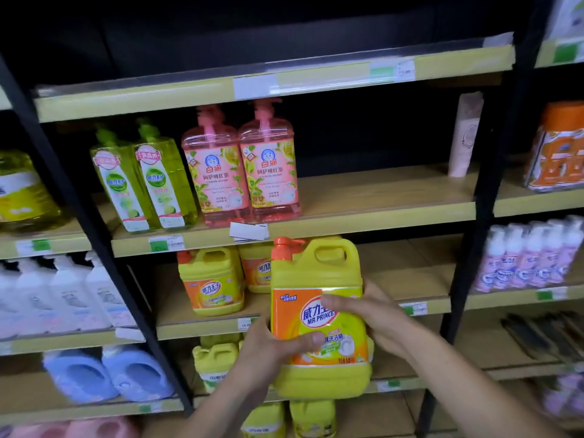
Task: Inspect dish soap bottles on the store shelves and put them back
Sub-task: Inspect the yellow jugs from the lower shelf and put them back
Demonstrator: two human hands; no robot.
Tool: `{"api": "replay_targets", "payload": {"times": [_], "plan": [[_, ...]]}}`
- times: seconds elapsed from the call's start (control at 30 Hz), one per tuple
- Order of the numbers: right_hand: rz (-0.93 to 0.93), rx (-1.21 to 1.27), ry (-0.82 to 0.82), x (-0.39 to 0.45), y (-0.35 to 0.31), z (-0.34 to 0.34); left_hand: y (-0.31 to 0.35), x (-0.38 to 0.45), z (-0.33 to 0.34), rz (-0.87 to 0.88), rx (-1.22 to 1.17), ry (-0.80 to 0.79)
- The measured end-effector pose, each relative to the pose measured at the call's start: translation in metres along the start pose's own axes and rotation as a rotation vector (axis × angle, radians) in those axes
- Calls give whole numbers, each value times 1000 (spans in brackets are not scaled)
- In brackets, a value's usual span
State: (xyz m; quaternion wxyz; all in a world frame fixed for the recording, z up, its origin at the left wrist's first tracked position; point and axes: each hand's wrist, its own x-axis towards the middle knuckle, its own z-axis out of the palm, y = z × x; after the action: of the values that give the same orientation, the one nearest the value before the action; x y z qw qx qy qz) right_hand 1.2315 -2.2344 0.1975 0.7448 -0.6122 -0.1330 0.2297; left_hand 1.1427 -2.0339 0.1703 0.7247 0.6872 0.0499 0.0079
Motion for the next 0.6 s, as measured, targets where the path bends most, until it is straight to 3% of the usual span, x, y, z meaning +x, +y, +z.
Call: {"api": "replay_targets", "payload": {"times": [0.33, 0.6], "plan": [[2, -31, -81, -27, 0, -4, 2, -15, 18, 11, -32, -31], [-391, -418, -33, -35, -22, -36, 13, 17, 20, 401, 373, -72]]}}
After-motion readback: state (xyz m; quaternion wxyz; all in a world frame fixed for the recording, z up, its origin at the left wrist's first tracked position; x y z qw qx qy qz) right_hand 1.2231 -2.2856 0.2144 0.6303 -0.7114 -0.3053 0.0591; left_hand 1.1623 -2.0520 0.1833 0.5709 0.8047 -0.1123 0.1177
